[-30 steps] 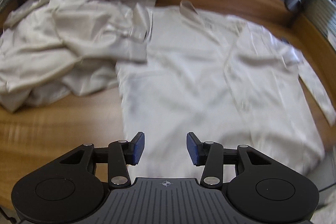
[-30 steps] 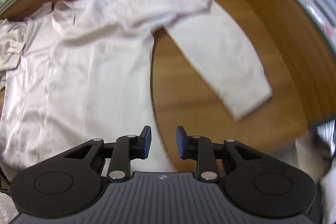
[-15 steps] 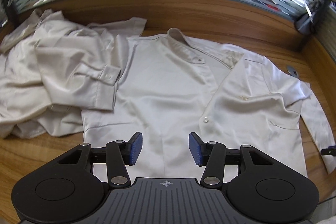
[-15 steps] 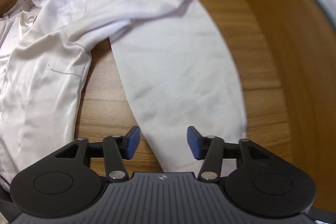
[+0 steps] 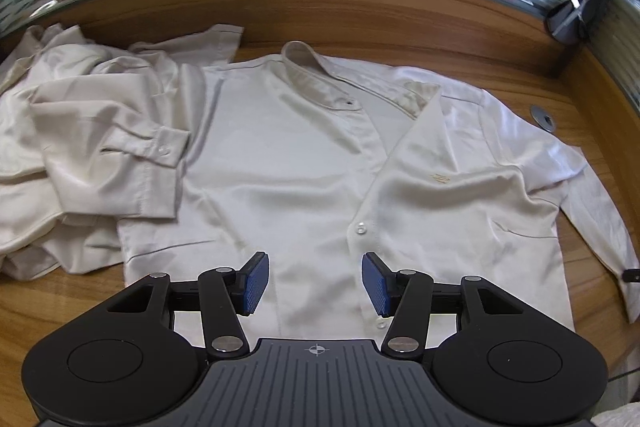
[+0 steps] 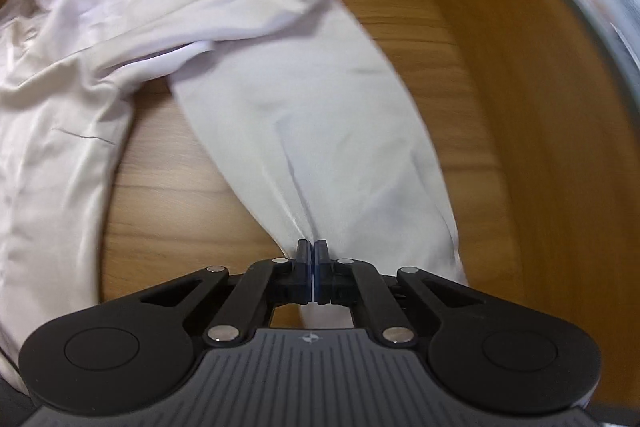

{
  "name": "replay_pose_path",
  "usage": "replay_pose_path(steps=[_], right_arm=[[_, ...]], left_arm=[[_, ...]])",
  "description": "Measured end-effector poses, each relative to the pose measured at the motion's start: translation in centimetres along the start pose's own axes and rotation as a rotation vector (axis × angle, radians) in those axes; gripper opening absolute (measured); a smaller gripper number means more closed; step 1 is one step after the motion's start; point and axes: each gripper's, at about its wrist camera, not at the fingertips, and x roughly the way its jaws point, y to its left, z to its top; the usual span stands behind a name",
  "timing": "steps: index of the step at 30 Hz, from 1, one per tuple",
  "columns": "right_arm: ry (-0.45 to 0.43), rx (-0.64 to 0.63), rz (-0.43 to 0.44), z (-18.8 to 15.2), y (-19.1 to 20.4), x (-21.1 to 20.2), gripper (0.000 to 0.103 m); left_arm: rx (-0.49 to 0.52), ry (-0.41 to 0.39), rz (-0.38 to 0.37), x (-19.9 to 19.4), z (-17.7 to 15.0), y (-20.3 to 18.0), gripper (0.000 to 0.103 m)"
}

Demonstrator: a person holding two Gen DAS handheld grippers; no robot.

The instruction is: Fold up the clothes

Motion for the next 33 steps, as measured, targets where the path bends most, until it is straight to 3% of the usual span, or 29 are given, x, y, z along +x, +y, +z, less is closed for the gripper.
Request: replay_pose_path(steps=[6,10,11,14,23,33], right_arm=[[0.05,0.038,-0.17,-3.1,-2.6,-4.2,0.002],[0.105,0.063,-0.198,-4.0,-3.5,-5.5,0.002],[0.103,0.067,-0.207,-3.9,-3.6,-5.8,0.004],[0.05,0.083,-0.196,-2.8,-3.2,-7.0,0.025],[-0.151,0.053,0.034,4.4,0.7,-7.2,0.032],[-0.171,0.043,0.38,14.3,10.4,-2.6,0.032]], left_arm=[[0.028,0.01,-0.05,1.2,0.7,-0.2,0.055],[0.042,0.003,-0.073,1.9,1.5,-0.1,0.055],[0.042,0.001,-0.074,2.1,1.8,0.0,0.055],[0.041,-0.003,-0.071,3.0,2.7,0.3,0.055],[0.057,-0.045,-0.045,6.1,6.6,0.7,0.054],[0.11,-0.074,-0.085,9.6,10.0,-1.8,0.054]])
